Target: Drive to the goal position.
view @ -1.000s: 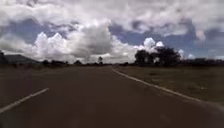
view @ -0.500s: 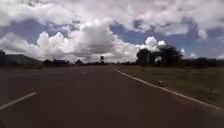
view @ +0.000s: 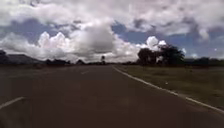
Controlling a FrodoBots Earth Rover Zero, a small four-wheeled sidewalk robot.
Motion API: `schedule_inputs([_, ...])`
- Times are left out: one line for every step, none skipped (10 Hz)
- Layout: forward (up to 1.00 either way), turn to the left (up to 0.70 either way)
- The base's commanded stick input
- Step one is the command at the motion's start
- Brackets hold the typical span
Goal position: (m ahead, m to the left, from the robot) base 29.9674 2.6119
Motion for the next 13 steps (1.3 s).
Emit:
schedule_inputs([1.00,0.00])
schedule_inputs([1.00,0.00])
schedule_inputs([1.00,0.00])
schedule_inputs([1.00,0.00])
schedule_inputs([1.00,0.00])
schedule_inputs([1.00,0.00])
schedule_inputs([1.00,0.00])
schedule_inputs([1.00,0.00])
schedule_inputs([1.00,0.00])
schedule_inputs([1.00,0.00])
schedule_inputs([1.00,0.00])
schedule_inputs([1.00,0.00])
schedule_inputs([1.00,0.00])
